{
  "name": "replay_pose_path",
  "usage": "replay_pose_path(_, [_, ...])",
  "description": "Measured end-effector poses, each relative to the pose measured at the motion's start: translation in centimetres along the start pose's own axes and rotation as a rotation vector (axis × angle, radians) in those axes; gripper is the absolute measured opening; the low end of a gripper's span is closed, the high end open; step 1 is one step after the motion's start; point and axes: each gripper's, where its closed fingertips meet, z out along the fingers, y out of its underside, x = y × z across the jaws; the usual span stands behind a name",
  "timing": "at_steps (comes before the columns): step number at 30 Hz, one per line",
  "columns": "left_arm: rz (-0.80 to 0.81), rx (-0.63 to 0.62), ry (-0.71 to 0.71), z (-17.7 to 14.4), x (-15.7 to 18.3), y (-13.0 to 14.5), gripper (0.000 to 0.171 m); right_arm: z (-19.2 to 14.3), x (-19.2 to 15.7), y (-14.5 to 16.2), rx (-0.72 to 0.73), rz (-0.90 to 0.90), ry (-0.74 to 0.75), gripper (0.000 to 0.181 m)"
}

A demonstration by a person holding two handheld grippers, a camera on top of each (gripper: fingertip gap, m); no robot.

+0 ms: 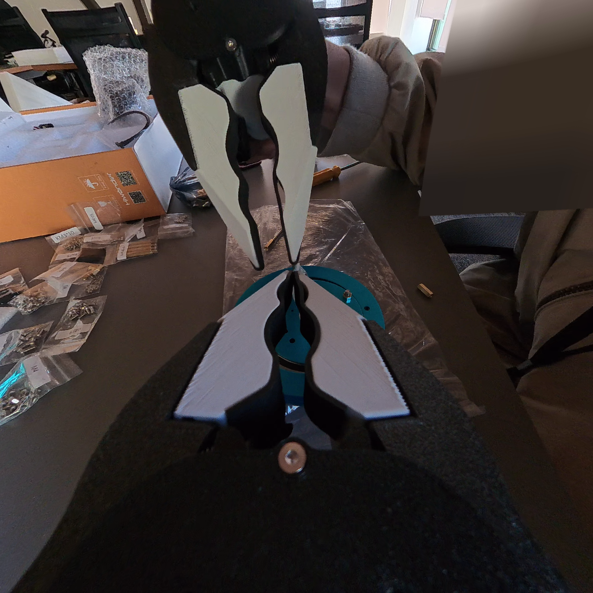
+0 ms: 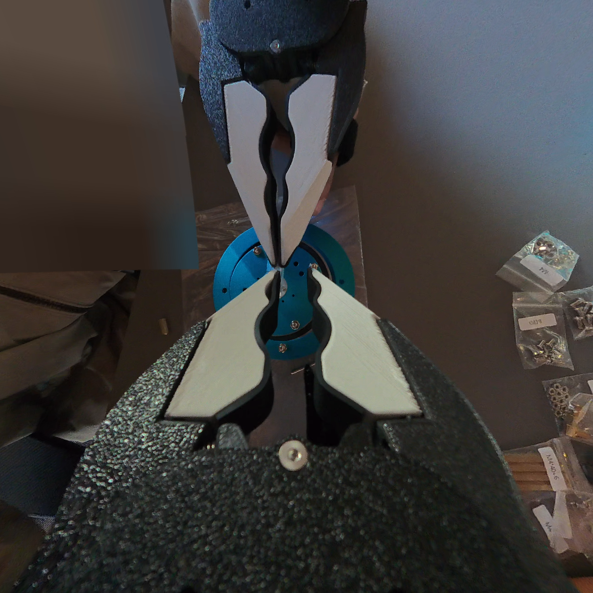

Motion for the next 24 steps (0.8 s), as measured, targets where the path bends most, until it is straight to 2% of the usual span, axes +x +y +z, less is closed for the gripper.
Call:
replay_pose_path(13, [-0.002,0.002,-0.001,0.0,0.0,0.0,0.000,0.7,-0.2,0.6,-0.048,0.016,-0.032,0.016])
replay_pose_path(22, [-0.005,0.004,-0.007,-0.1,-0.2,0.0,0.000,-0.3,-1.4,0.4,-0.020,0.038,-0.106,0.000])
replay_pose_path(24, [-0.003,0.004,-0.007,-0.1,-0.2,0.0,0.000,-0.1,-1.0,0.6,-0.024,0.043,-0.079,0.000])
